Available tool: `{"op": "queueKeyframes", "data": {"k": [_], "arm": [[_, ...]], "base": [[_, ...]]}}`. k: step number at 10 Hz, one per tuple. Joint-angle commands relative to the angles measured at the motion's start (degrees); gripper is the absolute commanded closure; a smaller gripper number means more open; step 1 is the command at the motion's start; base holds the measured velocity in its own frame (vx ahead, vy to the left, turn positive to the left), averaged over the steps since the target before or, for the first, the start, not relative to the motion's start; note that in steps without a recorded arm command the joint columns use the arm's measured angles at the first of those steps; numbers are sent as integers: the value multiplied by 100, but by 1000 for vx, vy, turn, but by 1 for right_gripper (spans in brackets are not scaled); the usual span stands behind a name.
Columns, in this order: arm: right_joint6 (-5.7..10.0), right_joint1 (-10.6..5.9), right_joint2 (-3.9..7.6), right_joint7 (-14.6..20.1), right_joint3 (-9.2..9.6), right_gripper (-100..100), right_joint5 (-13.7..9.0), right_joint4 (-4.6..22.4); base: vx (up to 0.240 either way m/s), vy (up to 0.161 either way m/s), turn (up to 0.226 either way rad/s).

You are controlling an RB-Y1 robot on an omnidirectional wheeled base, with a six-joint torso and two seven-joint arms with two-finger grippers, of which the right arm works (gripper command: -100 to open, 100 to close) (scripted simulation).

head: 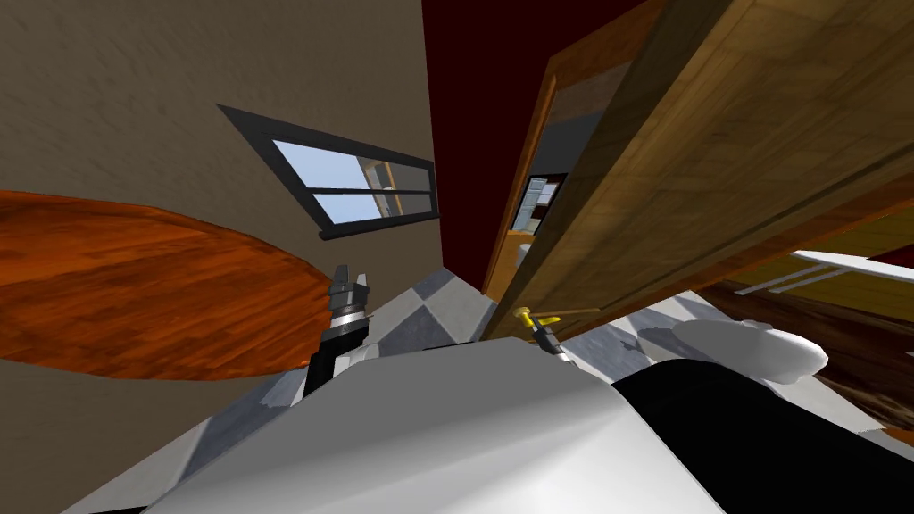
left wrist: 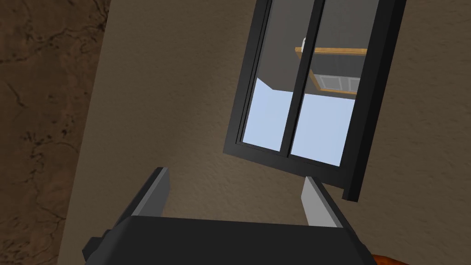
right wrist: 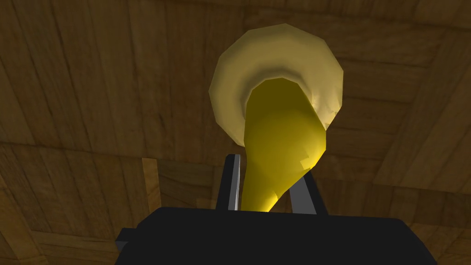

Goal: Pull the door open

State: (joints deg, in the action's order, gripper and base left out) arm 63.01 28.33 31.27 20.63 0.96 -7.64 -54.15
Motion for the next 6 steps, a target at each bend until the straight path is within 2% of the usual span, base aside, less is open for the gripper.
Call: {"op": "queueKeyframes", "data": {"k": [1,6], "arm": [[57,-29,28,25,15,100,10,64],[208,-107,102,90,56,100,37,232]], "base": [[-147,-30,159],[-198,-48,140]]}}
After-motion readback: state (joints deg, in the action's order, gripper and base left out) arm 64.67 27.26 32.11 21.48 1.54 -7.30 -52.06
